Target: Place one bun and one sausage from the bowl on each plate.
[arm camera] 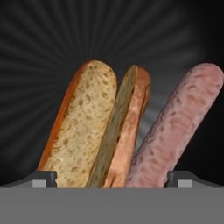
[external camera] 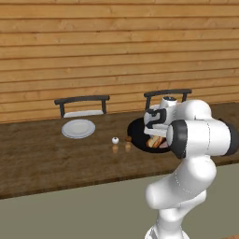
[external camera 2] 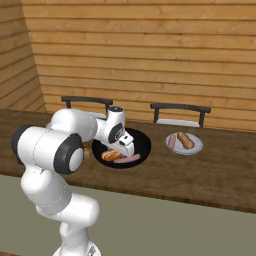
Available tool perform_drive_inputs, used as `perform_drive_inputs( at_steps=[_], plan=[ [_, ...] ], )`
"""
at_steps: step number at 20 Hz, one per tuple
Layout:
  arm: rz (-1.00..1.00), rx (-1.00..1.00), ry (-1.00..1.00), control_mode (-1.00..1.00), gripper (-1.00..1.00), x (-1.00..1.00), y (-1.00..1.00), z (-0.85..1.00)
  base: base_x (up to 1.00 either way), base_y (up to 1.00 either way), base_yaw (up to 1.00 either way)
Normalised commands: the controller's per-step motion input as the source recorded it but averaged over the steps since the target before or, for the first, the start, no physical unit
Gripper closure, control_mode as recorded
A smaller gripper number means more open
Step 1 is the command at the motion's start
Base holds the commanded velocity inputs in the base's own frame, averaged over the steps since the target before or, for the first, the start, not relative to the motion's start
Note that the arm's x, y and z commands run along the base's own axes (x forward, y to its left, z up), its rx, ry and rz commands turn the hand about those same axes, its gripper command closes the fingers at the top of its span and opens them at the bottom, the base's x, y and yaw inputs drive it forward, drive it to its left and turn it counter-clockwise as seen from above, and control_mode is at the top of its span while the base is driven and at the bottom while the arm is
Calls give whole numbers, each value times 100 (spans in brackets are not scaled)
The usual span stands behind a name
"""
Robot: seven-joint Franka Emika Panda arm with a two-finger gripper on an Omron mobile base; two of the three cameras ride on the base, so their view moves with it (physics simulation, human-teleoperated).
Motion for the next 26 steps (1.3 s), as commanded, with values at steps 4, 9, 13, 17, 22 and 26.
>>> perform_drive_inputs(
  at_steps=[4,9,13,17,22,26],
  plan=[
    [0,1,0,-100,-100,0,0,-11,0,0,0],
    [0,0,0,-100,-100,0,0,-14,0,0,0],
    [0,0,0,-100,-100,0,1,-11,0,0,0],
    [0,0,0,-100,-100,0,2,0,0,0,0],
    [0,0,0,-100,100,0,0,0,0,0,0],
    [0,0,0,-100,100,0,0,0,0,0,0]
  ],
)
